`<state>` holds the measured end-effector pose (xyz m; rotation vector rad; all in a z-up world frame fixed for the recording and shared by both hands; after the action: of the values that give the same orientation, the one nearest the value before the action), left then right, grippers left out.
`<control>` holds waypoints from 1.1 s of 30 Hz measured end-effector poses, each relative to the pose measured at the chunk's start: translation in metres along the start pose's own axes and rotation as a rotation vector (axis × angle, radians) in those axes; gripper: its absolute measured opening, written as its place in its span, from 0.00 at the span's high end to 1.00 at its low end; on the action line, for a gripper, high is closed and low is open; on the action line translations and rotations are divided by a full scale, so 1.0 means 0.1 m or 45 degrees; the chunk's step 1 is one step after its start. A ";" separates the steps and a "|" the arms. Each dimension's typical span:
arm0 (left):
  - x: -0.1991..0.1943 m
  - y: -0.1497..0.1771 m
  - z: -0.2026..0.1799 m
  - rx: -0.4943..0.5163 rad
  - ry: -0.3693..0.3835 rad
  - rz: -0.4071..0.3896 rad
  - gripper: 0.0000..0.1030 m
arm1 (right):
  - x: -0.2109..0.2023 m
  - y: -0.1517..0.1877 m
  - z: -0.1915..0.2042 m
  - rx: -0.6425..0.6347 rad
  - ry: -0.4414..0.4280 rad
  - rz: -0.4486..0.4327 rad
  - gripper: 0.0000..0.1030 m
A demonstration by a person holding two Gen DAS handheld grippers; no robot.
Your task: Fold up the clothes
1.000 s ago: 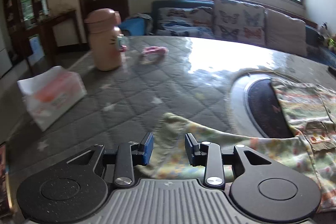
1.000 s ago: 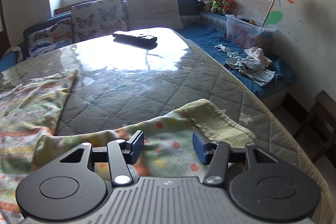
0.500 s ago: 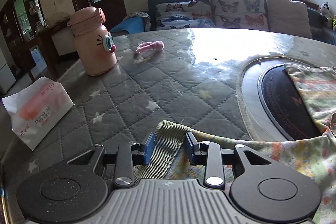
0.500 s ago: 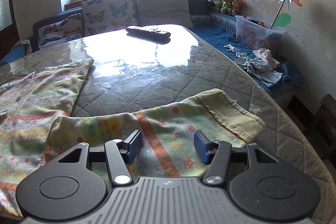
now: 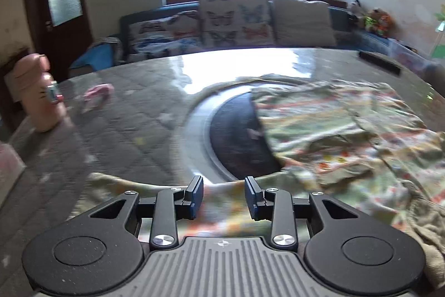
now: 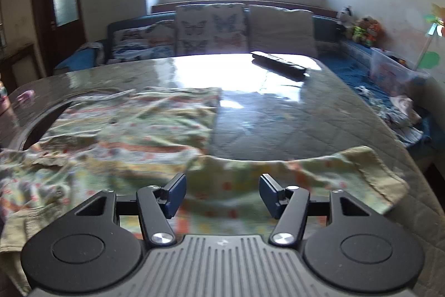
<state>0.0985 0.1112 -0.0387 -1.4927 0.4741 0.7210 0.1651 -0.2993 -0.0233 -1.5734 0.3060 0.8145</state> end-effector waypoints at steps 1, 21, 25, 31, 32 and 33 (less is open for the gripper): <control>0.03 0.01 -0.08 0.017 0.013 0.006 0.65 | 0.00 0.01 0.12 -0.027 -0.031 0.003 0.42; -0.14 0.28 -0.55 0.209 0.078 0.001 0.42 | -0.22 0.54 0.94 -0.383 -0.178 0.076 0.33; -0.23 0.12 -0.72 0.214 0.115 -0.062 0.23 | -0.34 0.55 0.83 -0.323 -0.191 0.068 0.32; -0.25 -0.05 -1.11 0.238 0.197 -0.109 0.06 | -0.39 0.45 0.45 -0.158 -0.124 0.030 0.31; -0.25 -0.06 -1.18 0.243 0.214 -0.112 0.03 | -0.38 0.44 0.35 -0.120 -0.101 0.027 0.31; -0.25 -0.07 -1.24 0.250 0.229 -0.115 0.01 | -0.37 0.43 0.25 -0.083 -0.077 0.023 0.31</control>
<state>0.1038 -0.0148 -0.0224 -1.3898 0.5928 0.4572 0.1035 -0.2930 -0.0309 -1.6053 0.2526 0.8923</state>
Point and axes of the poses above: each gripper's, at about its wrist camera, not at the fingertips, and x roughly the way its jaws point, z to its left, y to its underside, the point moved 9 cm from there along x, roughly the way its jaws point, and after that the axes turned 2 degrees about z, right-handed, at the moved point
